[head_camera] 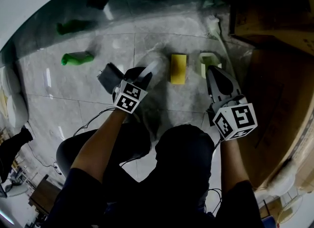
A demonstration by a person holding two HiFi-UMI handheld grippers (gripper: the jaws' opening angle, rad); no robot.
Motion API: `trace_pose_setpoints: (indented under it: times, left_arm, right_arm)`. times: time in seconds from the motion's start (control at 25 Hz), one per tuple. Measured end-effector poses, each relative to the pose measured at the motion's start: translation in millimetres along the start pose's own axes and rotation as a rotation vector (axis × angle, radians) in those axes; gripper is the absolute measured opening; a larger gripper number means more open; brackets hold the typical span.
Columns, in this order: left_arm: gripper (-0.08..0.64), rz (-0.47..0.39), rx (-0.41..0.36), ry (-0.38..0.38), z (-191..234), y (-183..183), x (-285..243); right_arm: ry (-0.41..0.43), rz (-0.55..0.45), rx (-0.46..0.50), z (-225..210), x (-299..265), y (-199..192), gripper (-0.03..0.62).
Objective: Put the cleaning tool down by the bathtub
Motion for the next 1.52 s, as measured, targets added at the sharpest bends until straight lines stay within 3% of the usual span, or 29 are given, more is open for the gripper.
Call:
trace_pose_setpoints:
  times: [0.56,0.88,1.24,1.52]
  left_arm:
    - [0.109,0.059,-0.009,-0.004,-7,-48,-43]
    - [0.110,0.079,-0.059,0.014,-16,-58,-51]
    - [0.110,0.103,-0.066,0.007,-16,-63,-53]
    - [0.119,0.076,-0.042,-0.005,-17,-57,-52]
  right_arm:
    - [0.023,0.025,0.012,-6,-16,-22,0.005]
    - [0.038,0.036,0.038,-8,-20,-23,0.005]
    - [0.056,0.035,0.033,-4,-27,-25,0.005]
    - [0.052,0.040,0.033,-6,-27,-26,0.005]
Point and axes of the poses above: the fingertips, and each gripper's own axes: x backward along the fingers, z to its left, y out of its top, the point moved 6 cm from there along x, backward along the fingers, and after that the axes turned 6 degrees about -x, right-handed, at the moved point
